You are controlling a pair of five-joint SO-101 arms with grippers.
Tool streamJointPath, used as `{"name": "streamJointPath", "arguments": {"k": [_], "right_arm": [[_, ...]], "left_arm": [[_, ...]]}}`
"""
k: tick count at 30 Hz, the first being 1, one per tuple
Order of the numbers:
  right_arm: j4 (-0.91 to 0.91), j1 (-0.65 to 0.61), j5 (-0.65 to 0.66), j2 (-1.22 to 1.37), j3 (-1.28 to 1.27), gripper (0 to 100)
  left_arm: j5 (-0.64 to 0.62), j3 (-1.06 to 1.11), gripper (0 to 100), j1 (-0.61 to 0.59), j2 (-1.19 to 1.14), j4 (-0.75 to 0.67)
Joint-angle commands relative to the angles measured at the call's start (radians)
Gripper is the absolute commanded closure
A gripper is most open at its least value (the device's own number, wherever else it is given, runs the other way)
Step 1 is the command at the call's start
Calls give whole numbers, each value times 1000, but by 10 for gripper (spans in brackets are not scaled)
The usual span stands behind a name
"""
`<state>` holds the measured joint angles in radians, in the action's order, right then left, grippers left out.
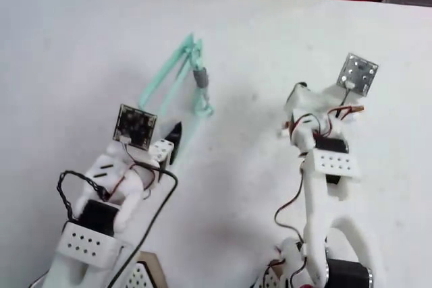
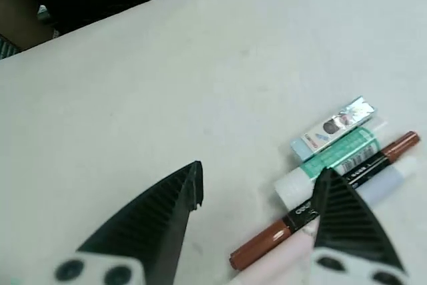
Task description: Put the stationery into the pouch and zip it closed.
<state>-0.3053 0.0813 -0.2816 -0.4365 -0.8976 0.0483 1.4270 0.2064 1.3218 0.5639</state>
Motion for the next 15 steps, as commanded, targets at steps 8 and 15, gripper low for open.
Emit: {"name": "streamJointPath", "arguments": {"k": [8, 15], "right_arm": [[-694, 51, 2, 564, 924, 744], [-863, 147, -132, 963, 1441, 744]], "left_arm": [[-11, -34, 835, -4, 13, 3], [-11, -26, 835, -4, 13, -3]]}}
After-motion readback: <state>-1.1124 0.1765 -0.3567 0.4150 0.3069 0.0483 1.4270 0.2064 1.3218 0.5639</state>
